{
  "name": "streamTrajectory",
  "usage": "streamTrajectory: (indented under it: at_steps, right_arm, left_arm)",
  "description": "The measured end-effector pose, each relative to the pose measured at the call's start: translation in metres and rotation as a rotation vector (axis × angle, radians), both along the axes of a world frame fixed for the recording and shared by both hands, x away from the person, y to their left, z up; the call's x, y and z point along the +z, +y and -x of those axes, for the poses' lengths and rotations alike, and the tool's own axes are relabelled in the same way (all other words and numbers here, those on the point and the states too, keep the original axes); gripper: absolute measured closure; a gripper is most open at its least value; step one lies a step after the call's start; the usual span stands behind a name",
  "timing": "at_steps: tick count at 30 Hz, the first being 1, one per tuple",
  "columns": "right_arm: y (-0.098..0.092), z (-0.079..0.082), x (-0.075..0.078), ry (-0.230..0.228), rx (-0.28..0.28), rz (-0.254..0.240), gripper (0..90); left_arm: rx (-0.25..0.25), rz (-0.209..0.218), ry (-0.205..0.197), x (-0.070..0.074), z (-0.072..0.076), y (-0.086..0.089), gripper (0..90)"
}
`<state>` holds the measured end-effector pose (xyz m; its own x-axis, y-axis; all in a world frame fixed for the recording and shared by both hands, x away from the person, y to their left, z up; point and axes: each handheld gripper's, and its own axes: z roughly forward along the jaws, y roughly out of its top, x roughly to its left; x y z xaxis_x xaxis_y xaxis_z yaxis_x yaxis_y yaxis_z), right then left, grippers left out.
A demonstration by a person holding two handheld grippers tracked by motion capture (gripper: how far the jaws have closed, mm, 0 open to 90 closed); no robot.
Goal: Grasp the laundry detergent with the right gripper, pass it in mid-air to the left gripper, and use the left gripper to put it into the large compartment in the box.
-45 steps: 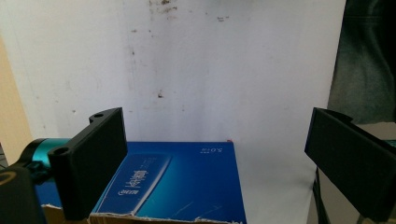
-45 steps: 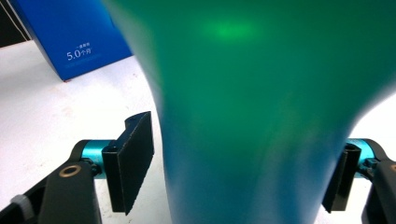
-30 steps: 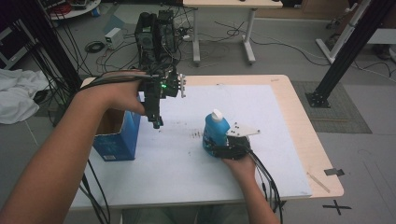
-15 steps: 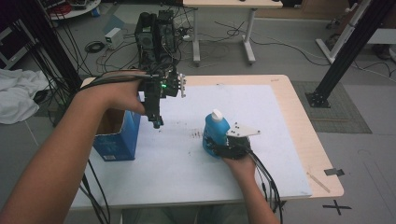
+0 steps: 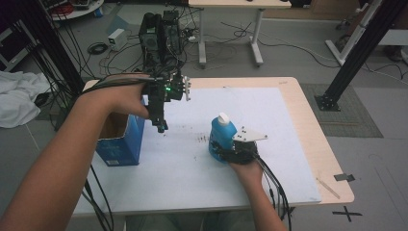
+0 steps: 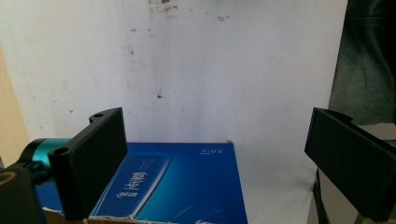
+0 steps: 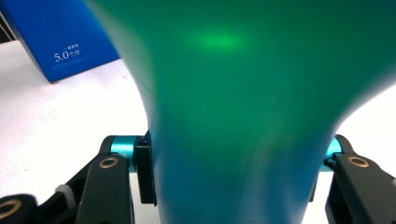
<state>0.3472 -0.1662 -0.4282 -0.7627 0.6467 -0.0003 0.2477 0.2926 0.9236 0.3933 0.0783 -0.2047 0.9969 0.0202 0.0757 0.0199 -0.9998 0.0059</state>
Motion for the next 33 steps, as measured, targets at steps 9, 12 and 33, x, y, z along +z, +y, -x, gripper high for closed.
streamTrajectory:
  at_steps: [9, 12, 33]
  right_arm:
    - [0.001, 0.002, 0.000, -0.013, -0.012, 0.003, 43.2]
    - [0.003, 0.004, 0.001, 0.006, -0.026, -0.023, 44.3]
    - [-0.013, 0.014, 0.043, -0.008, 0.221, -0.023, 44.9]
  left_arm:
    - [-0.001, -0.004, 0.006, -0.002, -0.001, -0.001, 5.7]
    - [0.002, -0.003, 0.005, -0.002, 0.000, -0.001, 5.7]
    - [-0.054, 0.004, 0.023, 0.009, 0.016, -0.013, 5.7]
